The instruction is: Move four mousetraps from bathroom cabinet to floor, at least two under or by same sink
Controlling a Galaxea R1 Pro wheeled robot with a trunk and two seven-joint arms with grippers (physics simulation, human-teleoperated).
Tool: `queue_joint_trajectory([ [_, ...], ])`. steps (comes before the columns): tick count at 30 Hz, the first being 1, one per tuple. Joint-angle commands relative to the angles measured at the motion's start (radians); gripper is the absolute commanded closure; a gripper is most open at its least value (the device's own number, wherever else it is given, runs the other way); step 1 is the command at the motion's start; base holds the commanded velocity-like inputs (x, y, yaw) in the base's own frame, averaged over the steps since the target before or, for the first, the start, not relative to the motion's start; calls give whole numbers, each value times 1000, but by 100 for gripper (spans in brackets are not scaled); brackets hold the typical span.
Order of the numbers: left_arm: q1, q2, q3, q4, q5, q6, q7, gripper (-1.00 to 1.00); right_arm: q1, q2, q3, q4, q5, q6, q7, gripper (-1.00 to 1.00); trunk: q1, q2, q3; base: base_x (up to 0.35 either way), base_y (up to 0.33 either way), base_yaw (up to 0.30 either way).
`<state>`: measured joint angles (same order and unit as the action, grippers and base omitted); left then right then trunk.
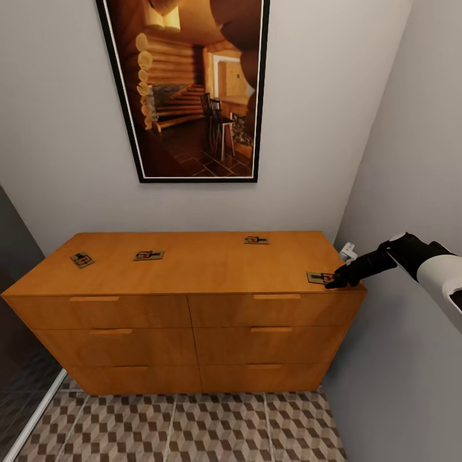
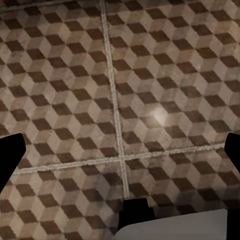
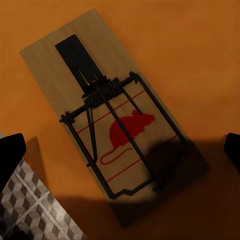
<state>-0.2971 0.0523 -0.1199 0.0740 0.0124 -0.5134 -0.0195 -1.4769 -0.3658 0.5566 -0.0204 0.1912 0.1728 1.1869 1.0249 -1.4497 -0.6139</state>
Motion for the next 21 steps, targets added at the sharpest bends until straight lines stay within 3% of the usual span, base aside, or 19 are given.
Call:
queue_joint_trajectory([
  [1,-2,0,-4,4,2,-7,-2,-100,12,-1,9,-1,11,10,3,-100,0,0,-1,0,0,0],
  [7,-2,0,-4,4,2,-7,-2,-100,12,-1,9,-1,11,10,4,-100,0,0,-1,0,0,0],
  [8,-2,0,-4,4,2,-7,-2,-100,12,-1,9,-1,11,10,4,100,0,0,-1,0,0,0],
  [21,-2,0,-4,4,3,-7,-2,-100,12,0,9,-1,11,10,3,100,0,0,-1,0,0,0],
])
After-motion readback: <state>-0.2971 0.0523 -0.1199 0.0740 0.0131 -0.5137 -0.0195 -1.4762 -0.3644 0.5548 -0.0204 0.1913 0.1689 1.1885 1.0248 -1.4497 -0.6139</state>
